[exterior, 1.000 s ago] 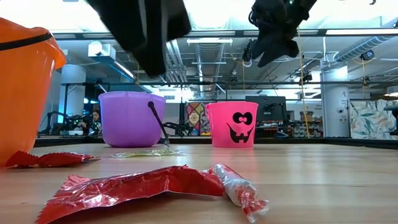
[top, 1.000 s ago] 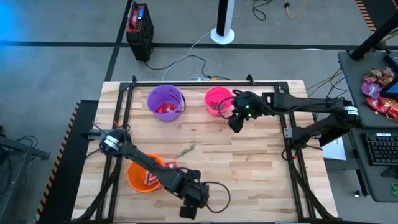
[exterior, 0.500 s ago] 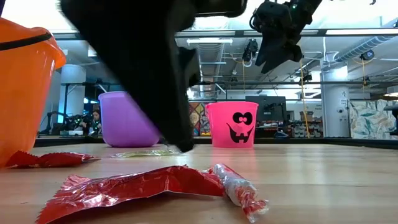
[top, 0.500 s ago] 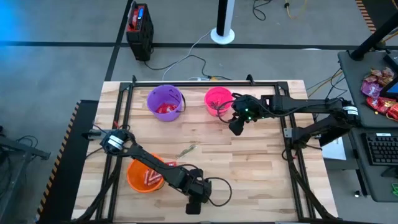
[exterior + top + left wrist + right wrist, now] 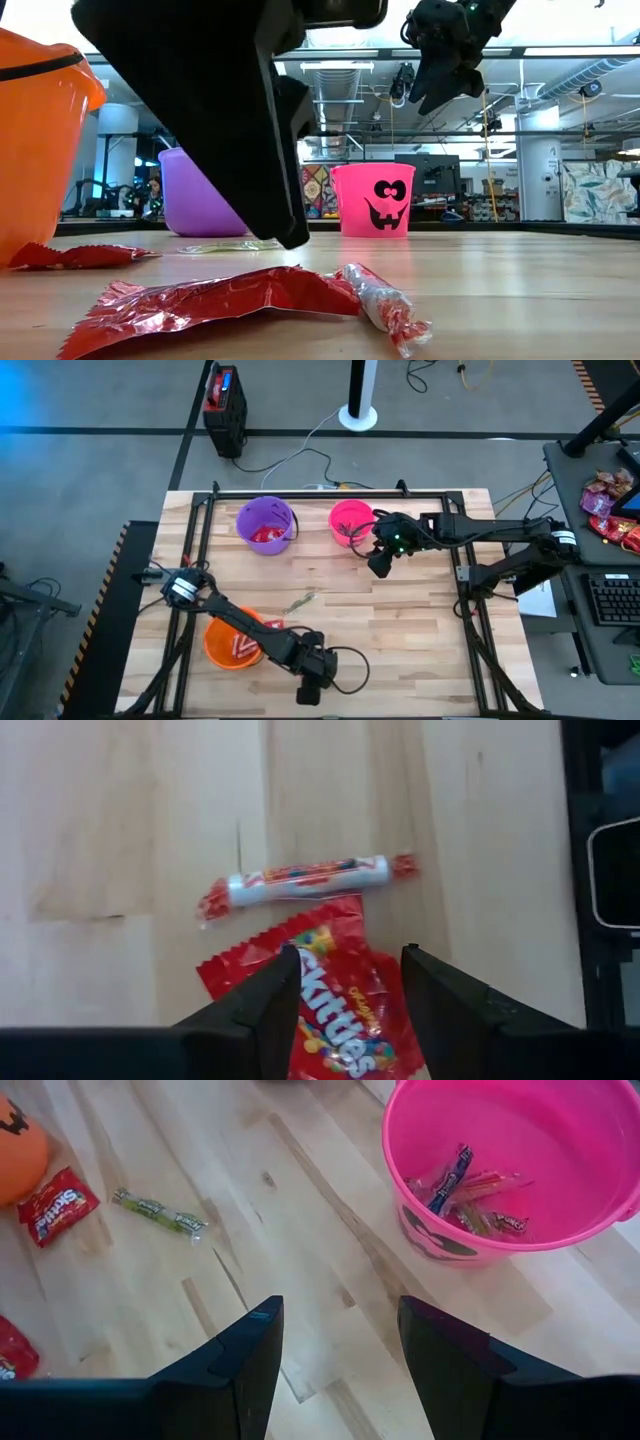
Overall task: Sort candy by brand, put in halloween buckets
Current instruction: Put the red candy into the purple bucket
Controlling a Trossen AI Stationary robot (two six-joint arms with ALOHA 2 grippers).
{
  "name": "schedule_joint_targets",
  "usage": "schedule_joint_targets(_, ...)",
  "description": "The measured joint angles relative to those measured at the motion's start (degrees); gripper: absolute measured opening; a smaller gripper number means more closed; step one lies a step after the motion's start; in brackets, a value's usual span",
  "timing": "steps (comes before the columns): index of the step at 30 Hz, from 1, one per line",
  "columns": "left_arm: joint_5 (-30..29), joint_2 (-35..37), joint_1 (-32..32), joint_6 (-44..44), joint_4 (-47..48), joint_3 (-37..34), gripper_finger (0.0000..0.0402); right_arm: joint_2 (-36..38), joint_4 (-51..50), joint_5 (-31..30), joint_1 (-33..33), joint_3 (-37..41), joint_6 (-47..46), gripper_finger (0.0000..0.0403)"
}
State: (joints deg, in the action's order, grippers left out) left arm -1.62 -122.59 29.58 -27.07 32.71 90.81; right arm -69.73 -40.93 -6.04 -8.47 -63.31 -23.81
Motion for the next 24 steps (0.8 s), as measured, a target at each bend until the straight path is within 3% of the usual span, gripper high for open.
schedule_joint_targets(7,0.64,0.00,0.00,0.03,-7.17,-4.47,0.0176,0.00,0.12,-0.02,0.00,0.00,0.00,0.0192)
schedule_joint_targets(14,-3.96,0.05,0.00,-1.04,-7.82,-6.83,0.0157,0.00,0.11,-0.02,0.00,0.00,-0.03,0.0192)
schedule_joint_targets(18,-4.65,0.08,0.00,0.98,-7.78,-6.91,0.0118,0.00,0.13,-0.02,0.00,0.00,-0.17,0.0192)
schedule_joint_targets(24,-4.92,0.43,0.00,1.77,-7.61,-6.73,0.0014,0.00,0.14,-0.04,0.00,0.00,-0.20,0.0192)
